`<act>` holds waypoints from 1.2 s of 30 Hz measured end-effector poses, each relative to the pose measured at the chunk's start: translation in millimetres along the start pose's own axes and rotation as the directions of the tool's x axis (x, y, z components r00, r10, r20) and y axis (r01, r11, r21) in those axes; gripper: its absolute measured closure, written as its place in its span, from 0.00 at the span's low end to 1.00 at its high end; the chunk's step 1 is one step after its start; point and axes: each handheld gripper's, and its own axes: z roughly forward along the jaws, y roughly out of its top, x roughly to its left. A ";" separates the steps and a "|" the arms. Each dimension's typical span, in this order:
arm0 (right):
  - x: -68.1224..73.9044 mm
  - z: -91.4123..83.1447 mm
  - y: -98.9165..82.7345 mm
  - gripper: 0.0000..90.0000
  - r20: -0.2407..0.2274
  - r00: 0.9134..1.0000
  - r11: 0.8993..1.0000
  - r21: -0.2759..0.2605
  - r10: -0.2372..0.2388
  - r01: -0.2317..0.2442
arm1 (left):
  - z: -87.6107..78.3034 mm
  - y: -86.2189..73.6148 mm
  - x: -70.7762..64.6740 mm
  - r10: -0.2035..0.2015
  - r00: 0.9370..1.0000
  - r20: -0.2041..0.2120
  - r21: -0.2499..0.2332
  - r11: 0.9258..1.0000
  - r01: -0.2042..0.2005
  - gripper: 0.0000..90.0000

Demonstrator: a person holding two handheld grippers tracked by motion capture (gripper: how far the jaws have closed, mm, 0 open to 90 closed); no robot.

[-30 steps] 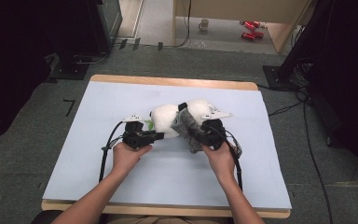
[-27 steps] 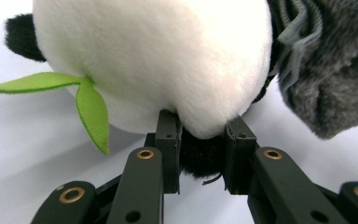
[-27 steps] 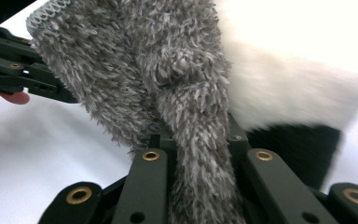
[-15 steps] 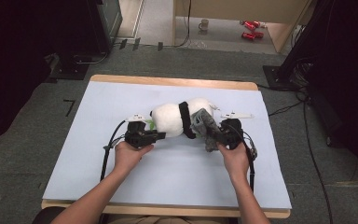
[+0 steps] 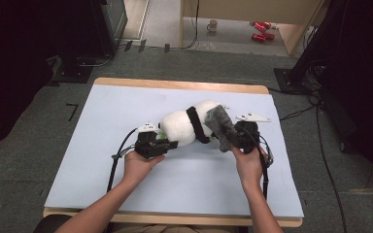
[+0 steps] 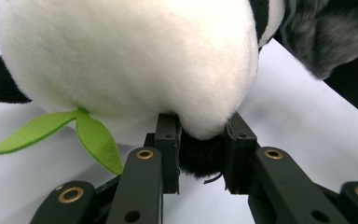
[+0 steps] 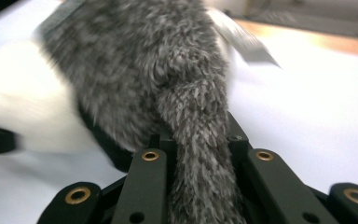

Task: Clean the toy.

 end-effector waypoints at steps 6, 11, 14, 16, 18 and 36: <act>26.2 0.0 7.8 0.85 -0.103 0.994 0.999 -0.037 -0.034 0.030 | 4.4 -4.4 -10.3 0.082 0.997 -0.008 0.013 0.997 -0.082 0.80; 32.8 18.5 -0.2 0.85 -0.099 0.994 0.998 0.029 -0.053 0.057 | 5.2 -5.6 -3.5 0.077 0.997 -0.012 0.038 0.996 -0.077 0.74; 26.6 20.6 -2.2 0.85 -0.109 0.993 0.998 0.040 -0.047 0.052 | 3.4 -5.0 -1.0 0.094 0.995 0.012 0.040 0.995 -0.094 0.66; 24.2 20.3 -2.8 0.85 -0.090 0.994 0.997 0.047 -0.059 0.064 | 0.4 -3.6 0.7 0.111 0.993 0.041 0.049 0.992 -0.113 0.62; 19.1 19.6 -3.5 0.85 -0.092 0.995 0.997 0.051 -0.048 0.053 | -5.7 -1.9 4.2 0.113 0.992 0.065 0.035 0.993 -0.115 0.59; -2.6 15.0 -8.1 0.84 -0.169 0.985 0.991 0.119 -0.034 0.054 | -14.7 39.8 41.5 0.126 0.980 0.152 0.020 0.991 -0.130 0.43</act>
